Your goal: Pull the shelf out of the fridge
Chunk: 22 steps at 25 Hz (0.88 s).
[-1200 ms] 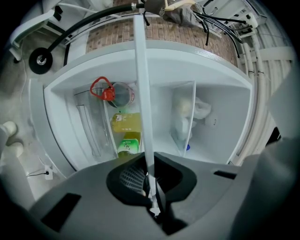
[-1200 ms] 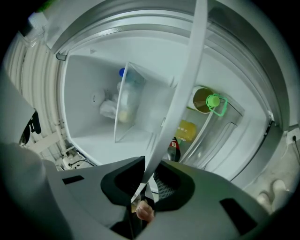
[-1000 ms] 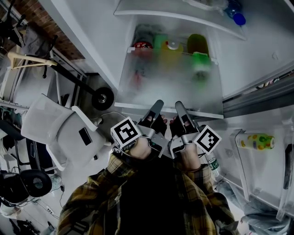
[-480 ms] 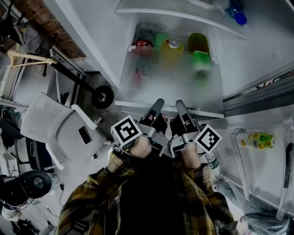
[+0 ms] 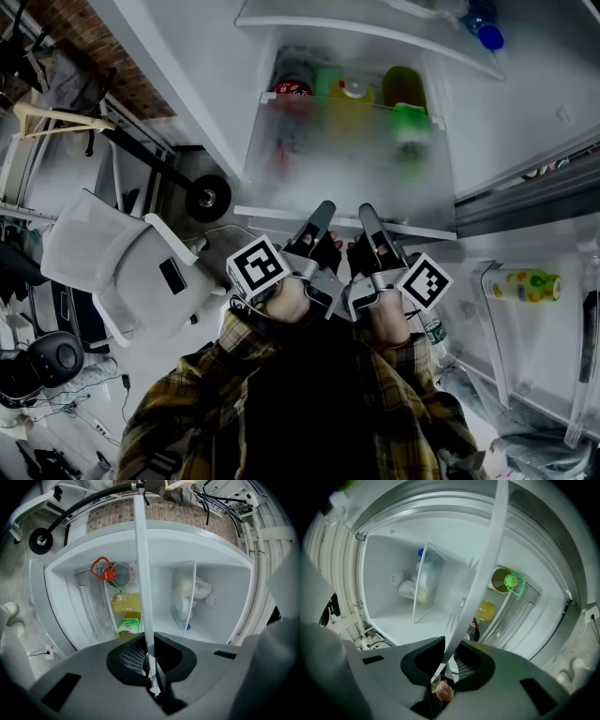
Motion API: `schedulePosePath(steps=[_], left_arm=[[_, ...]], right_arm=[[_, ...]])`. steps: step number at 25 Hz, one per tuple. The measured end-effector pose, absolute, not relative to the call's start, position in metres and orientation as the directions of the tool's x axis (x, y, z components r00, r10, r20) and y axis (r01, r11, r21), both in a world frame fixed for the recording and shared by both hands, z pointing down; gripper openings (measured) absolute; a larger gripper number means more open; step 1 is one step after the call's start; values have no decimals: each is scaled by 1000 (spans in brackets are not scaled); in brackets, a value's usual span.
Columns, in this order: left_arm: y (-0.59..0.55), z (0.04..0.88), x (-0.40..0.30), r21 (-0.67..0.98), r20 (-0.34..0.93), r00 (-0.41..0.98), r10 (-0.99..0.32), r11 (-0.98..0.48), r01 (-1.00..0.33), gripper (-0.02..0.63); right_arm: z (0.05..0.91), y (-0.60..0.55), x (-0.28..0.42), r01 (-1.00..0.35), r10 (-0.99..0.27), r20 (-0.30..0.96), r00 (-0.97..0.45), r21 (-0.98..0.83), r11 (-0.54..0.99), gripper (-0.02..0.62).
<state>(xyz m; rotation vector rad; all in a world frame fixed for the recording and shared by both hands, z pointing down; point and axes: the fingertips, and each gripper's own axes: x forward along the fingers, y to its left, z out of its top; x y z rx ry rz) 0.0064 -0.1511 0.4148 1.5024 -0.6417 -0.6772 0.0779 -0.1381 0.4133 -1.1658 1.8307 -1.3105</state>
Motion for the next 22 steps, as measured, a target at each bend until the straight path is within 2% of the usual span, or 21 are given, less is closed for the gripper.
schedulePosePath(steps=[16,22], left_arm=[[-151,417,7,999,-21,671,-741,-36,-8,28],[-151,419,10,995,10,731,-682,-67,-77,31]], right_arm=[[416,-138,79,-311,-901,29,-432,-943,118,67],[418,-137,80,-310,-902,40,-431,-945,107,67]])
